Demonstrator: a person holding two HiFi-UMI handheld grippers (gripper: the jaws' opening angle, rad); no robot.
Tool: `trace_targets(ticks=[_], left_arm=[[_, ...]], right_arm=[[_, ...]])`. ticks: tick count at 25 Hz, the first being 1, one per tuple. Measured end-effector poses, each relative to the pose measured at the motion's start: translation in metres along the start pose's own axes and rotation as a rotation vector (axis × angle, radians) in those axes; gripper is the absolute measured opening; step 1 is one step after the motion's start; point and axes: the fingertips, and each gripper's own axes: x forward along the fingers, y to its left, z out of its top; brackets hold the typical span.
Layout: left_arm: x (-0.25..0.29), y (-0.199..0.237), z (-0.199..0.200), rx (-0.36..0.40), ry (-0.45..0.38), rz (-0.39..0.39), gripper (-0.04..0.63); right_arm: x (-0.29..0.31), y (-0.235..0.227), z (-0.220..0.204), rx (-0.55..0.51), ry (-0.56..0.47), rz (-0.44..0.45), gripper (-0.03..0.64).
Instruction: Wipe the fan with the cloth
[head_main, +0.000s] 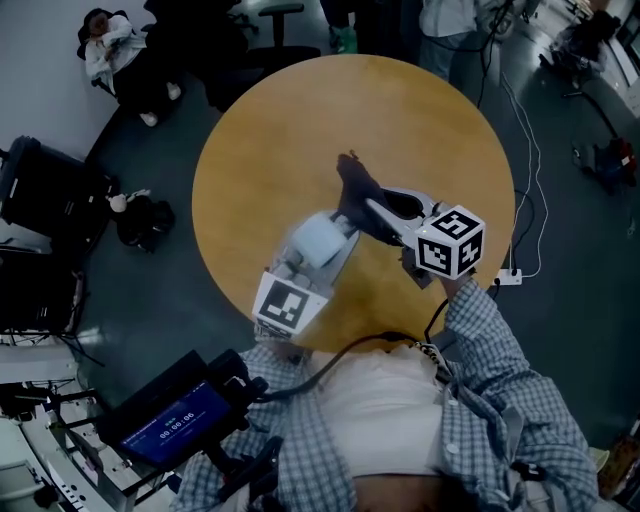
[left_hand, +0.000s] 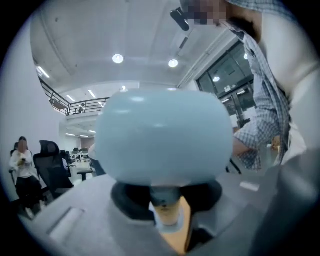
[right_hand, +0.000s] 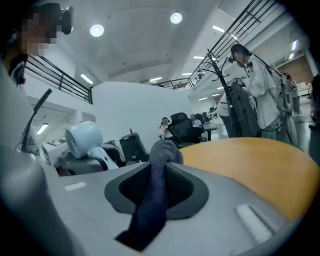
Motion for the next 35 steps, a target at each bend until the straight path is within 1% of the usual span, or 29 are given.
trace_targets(ticks=[2,4,6,8,10,11,13,15,17,19,22,24,25,27,30,33,35], left_arm=[[-0.001,0.001,0.005,-0.024,-0.012,0.003,0.129],[-0.002,0.003,0.007,-0.034,-0.008,0.010,0.129],[-0.001,0.006,0.005,-0.030,-0.002,0.019,0.129],[-0.001,0.009,0.004,-0.036,-0.007,0.027,0.129],[-0.002,0.009,0.009,-0.058,-0.008,0.022,0.129],[-0.002,0.007,0.013,-0.067,-0.008,0.012,0.130],[-0.001,0.002,0.018,-0.063,-0.012,-0.026,0.129],[0.001,-0.009,0.020,-0.030,-0.008,-0.080,0.129],[0.001,-0.021,0.022,0.002,0.001,-0.127,0.129],[0.000,-0.032,0.024,0.014,0.002,-0.170,0.129],[0.000,-0.045,0.030,0.018,-0.007,-0.226,0.129],[0.001,-0.052,0.032,0.020,-0.009,-0.244,0.129],[0.001,-0.055,0.032,0.018,-0.010,-0.243,0.129],[0.002,-0.056,0.033,0.010,-0.015,-0.230,0.129],[0.000,-0.046,0.031,-0.014,-0.018,-0.192,0.130],[-0.004,-0.030,0.020,-0.034,0.011,-0.148,0.129],[-0.005,-0.021,0.007,-0.040,0.035,-0.126,0.130]], right_arm=[[-0.001,-0.016,-0.025,0.029,0.047,-0.049,0.084],[-0.006,-0.012,-0.032,0.033,0.047,-0.058,0.084],[-0.013,0.011,-0.021,0.004,0.006,-0.019,0.084],[-0.021,0.042,-0.007,-0.042,-0.032,0.048,0.084],[-0.030,0.062,0.001,-0.071,-0.043,0.094,0.084],[-0.034,0.066,0.003,-0.076,-0.044,0.105,0.084],[-0.037,0.062,0.004,-0.099,-0.029,0.111,0.084],[-0.033,0.053,0.003,-0.144,0.009,0.120,0.084],[-0.025,0.047,0.005,-0.182,0.054,0.158,0.084],[-0.015,0.046,0.010,-0.230,0.102,0.224,0.084],[0.001,0.055,0.018,-0.299,0.168,0.361,0.084],[0.015,0.057,0.017,-0.329,0.219,0.410,0.084],[0.022,0.055,0.013,-0.337,0.242,0.414,0.084],[0.032,0.045,0.003,-0.315,0.265,0.388,0.084],[0.031,0.020,-0.010,-0.217,0.254,0.309,0.084],[0.016,0.002,-0.029,-0.185,0.269,0.229,0.084],[0.004,-0.009,-0.038,-0.156,0.256,0.161,0.084]])
